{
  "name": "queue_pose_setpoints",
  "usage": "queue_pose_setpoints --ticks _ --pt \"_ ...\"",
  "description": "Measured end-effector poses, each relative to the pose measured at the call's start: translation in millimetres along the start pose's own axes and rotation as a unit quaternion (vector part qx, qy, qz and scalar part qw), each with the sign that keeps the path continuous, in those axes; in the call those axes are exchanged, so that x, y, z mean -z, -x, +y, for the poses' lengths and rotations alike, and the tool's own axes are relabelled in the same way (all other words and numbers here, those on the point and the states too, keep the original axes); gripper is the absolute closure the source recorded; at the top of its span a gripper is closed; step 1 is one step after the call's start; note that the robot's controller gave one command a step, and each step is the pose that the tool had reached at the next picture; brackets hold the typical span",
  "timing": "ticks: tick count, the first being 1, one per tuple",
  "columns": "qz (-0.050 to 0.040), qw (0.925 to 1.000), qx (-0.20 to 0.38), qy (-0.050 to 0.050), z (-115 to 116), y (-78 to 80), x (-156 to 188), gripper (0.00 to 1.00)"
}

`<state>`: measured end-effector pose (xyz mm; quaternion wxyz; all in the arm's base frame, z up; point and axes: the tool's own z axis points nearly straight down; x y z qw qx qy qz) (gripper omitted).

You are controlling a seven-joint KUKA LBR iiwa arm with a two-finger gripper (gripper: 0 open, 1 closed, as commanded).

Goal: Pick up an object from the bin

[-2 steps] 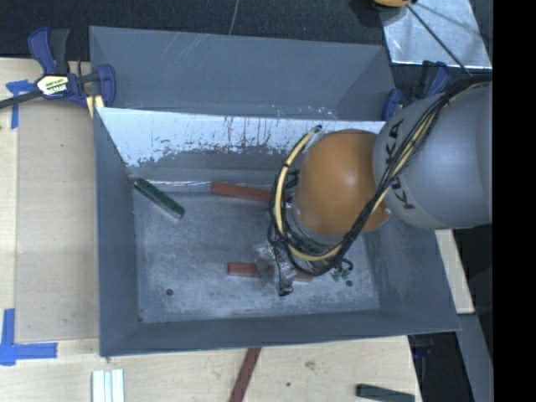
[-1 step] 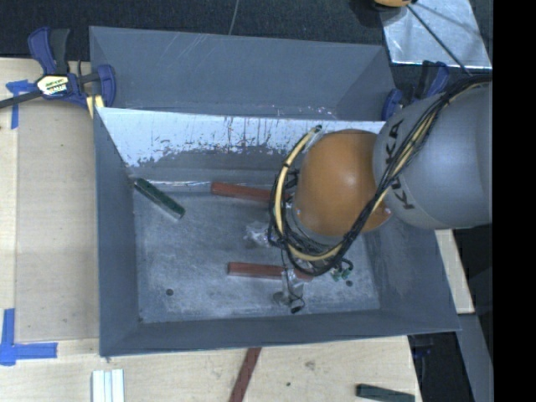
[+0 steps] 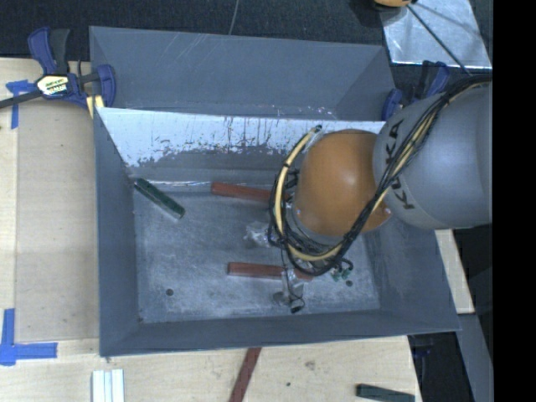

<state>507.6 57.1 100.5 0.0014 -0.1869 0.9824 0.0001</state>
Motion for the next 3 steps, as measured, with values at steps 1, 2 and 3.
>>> queue_pose_setpoints --ticks 1,2,3 --pt "-0.0002 0.9986 -0.053 0.000 7.8 0.4 -29.8 1.00" --pt "-0.0002 0.9986 -0.053 0.000 7.8 0.4 -29.7 1.00" --pt "0.0008 0.9981 -0.062 0.000 4.7 7.6 99.9 1.00"
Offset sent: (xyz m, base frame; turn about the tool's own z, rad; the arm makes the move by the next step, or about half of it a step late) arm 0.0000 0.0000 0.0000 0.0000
